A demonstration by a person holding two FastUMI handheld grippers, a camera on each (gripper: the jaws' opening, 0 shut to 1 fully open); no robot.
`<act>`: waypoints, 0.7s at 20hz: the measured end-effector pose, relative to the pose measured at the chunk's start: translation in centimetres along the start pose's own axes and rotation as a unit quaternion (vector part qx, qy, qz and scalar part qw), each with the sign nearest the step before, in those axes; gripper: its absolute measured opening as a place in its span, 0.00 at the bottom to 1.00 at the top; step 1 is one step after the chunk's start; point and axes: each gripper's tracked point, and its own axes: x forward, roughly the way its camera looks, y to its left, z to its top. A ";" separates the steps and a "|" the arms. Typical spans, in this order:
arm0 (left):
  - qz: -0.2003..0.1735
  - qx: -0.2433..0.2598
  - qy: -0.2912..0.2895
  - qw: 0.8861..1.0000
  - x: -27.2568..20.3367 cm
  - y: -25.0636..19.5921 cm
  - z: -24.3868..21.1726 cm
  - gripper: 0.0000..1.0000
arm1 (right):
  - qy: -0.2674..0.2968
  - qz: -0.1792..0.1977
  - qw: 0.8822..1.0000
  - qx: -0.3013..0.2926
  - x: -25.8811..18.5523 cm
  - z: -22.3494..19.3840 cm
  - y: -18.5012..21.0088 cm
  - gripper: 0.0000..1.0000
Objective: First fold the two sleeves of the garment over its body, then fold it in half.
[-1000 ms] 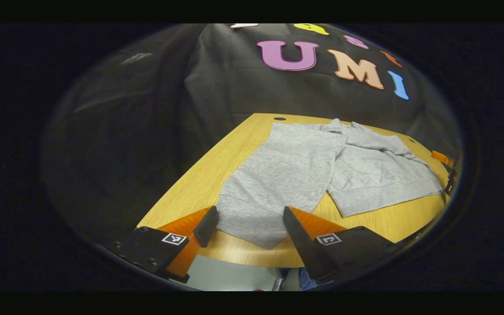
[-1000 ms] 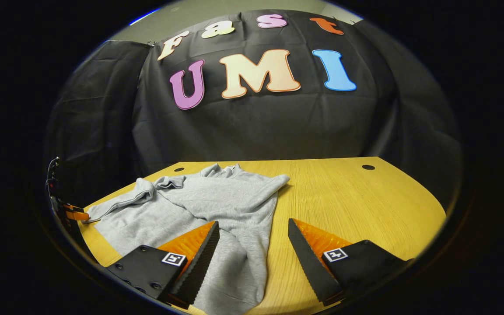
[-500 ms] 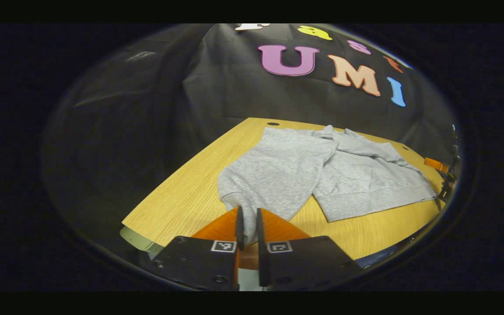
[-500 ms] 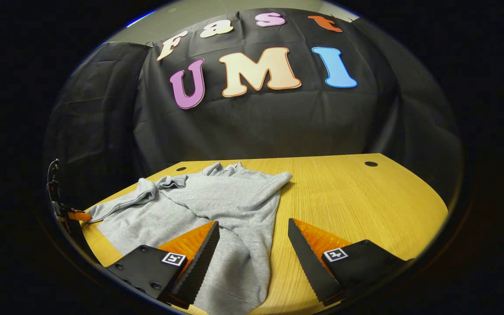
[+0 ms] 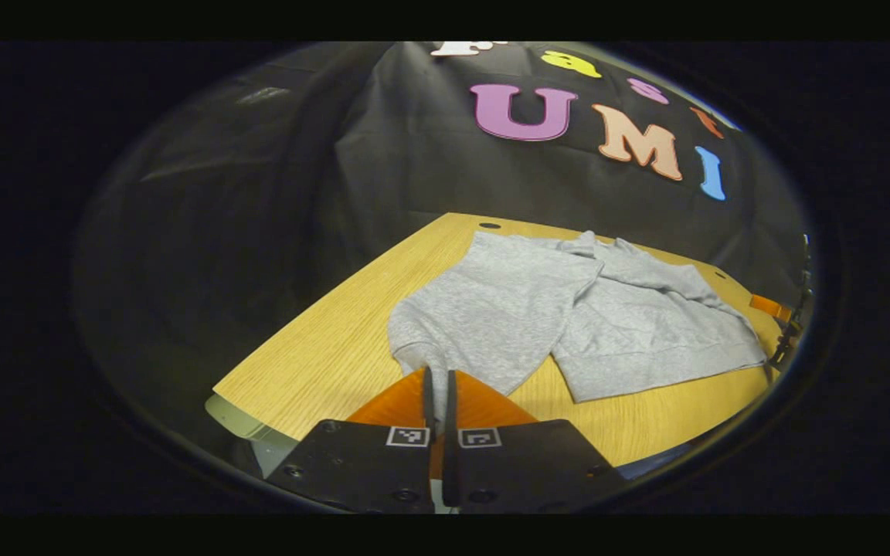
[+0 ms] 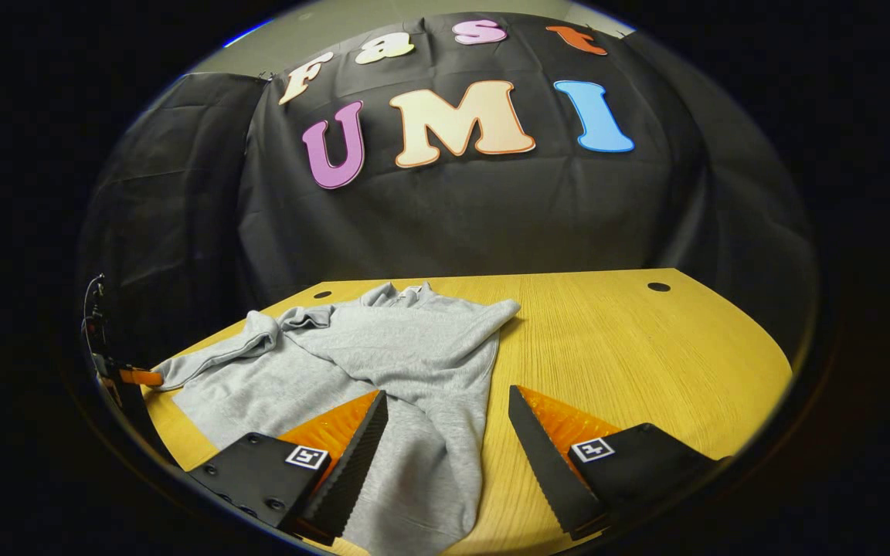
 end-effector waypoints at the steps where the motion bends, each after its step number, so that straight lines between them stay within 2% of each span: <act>1: 0.000 0.007 -0.007 1.000 0.0 -0.2 0.9 0.01 | 0.001 -0.001 1.000 0.000 0.0 0.0 -0.1 0.98; 5: -0.016 0.030 -0.037 0.999 0.6 -2.7 4.9 0.00 | 0.001 0.004 1.000 0.011 0.0 0.0 -0.1 0.98; 7: -0.037 0.045 -0.059 0.997 1.0 -4.7 7.3 0.00 | 0.002 0.006 1.000 0.016 0.1 -0.1 -0.1 0.98; 11: -0.102 0.065 -0.093 0.988 2.4 -11.2 11.5 0.00 | 0.001 0.005 1.000 0.018 0.0 0.0 -0.4 0.98; 14: -0.154 0.091 -0.115 0.977 3.5 -16.8 14.4 0.00 | 0.003 0.009 1.000 0.025 -0.2 -0.1 -0.3 0.98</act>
